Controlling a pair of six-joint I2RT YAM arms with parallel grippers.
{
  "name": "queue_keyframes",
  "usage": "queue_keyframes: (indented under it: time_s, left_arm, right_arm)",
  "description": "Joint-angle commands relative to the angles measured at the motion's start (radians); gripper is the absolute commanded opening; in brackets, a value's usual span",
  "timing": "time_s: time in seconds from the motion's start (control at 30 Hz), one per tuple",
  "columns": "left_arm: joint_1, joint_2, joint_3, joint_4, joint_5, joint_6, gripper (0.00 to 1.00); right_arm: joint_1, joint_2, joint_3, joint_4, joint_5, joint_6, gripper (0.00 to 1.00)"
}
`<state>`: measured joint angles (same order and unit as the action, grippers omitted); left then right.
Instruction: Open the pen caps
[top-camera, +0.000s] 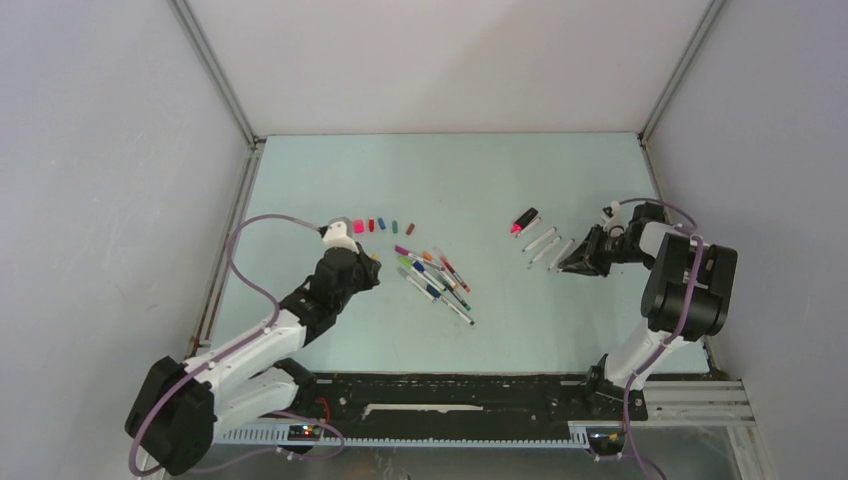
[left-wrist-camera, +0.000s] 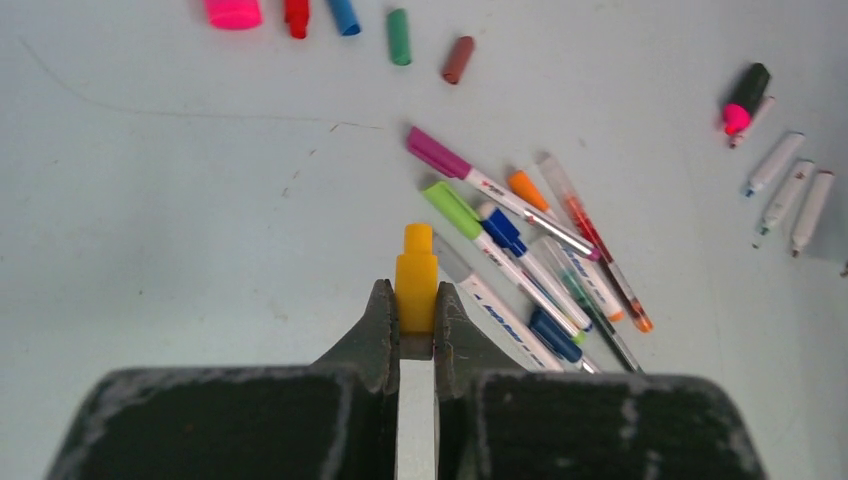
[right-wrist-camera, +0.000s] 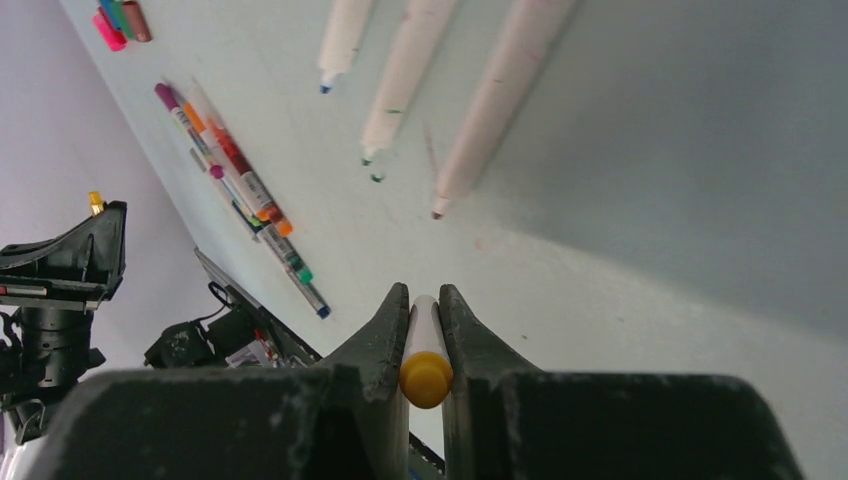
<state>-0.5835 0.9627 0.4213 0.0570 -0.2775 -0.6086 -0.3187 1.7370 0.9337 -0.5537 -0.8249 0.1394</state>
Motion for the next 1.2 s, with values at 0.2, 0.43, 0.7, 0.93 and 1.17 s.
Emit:
queue_keyframes:
  time_s: [0.2, 0.43, 0.7, 0.93, 1.17]
  left_arm:
    - [0.043, 0.164, 0.075, 0.108, 0.132, 0.017, 0.0]
    - [0.043, 0.337, 0.223, 0.165, 0.305, 0.082, 0.0]
    - [0.04, 0.544, 0.424, 0.091, 0.366, 0.14, 0.01]
    - [0.009, 0.715, 0.643, -0.101, 0.299, 0.234, 0.03]
    - [-0.009, 0.879, 0.828, -0.264, 0.188, 0.277, 0.05]
  right_arm:
    - [-0.062, 0.045, 0.005, -0.039, 0.078, -0.046, 0.12]
    - [-0.091, 0.095, 0.013, -0.038, 0.043, -0.04, 0.26]
    - [-0.097, 0.097, 0.036, -0.057, -0.009, -0.053, 0.41]
    - [-0.103, 0.075, 0.067, -0.107, -0.085, -0.125, 0.42]
    - [-0.103, 0.06, 0.099, -0.169, -0.164, -0.201, 0.42]
